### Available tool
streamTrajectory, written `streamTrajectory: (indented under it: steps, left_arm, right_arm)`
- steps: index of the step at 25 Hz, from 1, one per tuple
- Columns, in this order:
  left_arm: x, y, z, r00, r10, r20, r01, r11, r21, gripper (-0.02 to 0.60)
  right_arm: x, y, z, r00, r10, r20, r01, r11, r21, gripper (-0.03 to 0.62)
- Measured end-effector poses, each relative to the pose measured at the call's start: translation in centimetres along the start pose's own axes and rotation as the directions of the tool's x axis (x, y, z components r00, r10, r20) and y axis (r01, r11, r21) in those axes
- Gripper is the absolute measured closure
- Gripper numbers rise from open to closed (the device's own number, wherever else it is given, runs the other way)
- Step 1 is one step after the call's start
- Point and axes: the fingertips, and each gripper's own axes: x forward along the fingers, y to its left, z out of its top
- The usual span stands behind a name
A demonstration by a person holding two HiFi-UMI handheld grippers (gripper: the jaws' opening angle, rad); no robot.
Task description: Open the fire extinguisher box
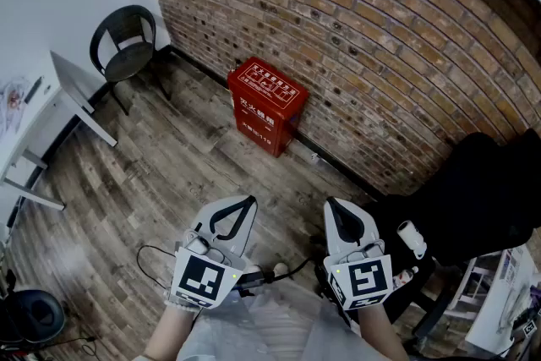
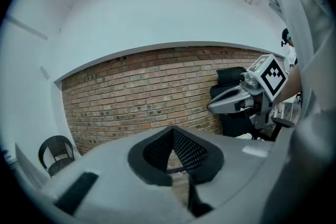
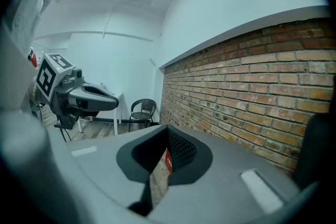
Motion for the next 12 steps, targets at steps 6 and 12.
streamTrajectory:
  steps: [6,12]
  left_arm:
    - [0.18,0.71,0.34,1.000,0.006,0.021,-0.006,1.000,-0.018,0.581]
    - [-0.05,1.09,0.14,1.000,0.013,0.025,-0.012,0.999,-0.034,0.581]
  right_arm:
    - [0.46,0.39,0.22,1.000,0.007,-0.001,-0.007,1.000,0.000,0.586]
    - [0.42,0.56,0.14,1.000,0.004,-0.006,-0.004,1.000,-0.002,0.586]
